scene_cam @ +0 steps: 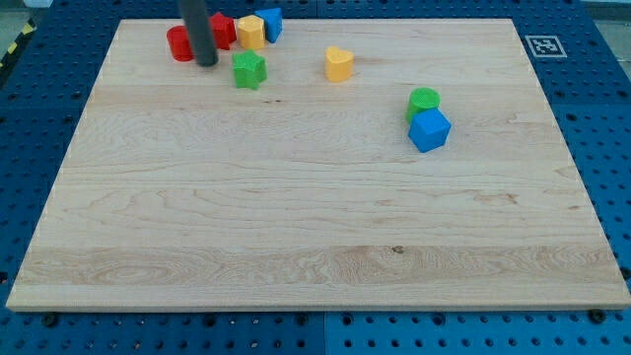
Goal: Place the green star into the green circle
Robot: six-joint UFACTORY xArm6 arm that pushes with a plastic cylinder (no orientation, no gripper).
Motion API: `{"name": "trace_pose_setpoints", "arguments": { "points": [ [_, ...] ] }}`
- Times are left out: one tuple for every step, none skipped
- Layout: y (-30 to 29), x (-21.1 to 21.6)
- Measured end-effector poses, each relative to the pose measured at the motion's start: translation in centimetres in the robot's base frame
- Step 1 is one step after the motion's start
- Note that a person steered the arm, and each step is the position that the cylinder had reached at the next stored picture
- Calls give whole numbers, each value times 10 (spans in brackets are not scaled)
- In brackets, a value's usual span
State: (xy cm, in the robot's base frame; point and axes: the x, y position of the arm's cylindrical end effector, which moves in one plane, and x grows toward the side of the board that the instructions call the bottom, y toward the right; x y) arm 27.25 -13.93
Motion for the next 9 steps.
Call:
{"name": "trace_pose_setpoints", "arguments": {
  "points": [
    [111, 33],
    [150, 84],
    [122, 76],
    [111, 62],
    [113, 25],
    [98, -2],
    [47, 11],
    [17, 39],
    [63, 53]
  ]
}}
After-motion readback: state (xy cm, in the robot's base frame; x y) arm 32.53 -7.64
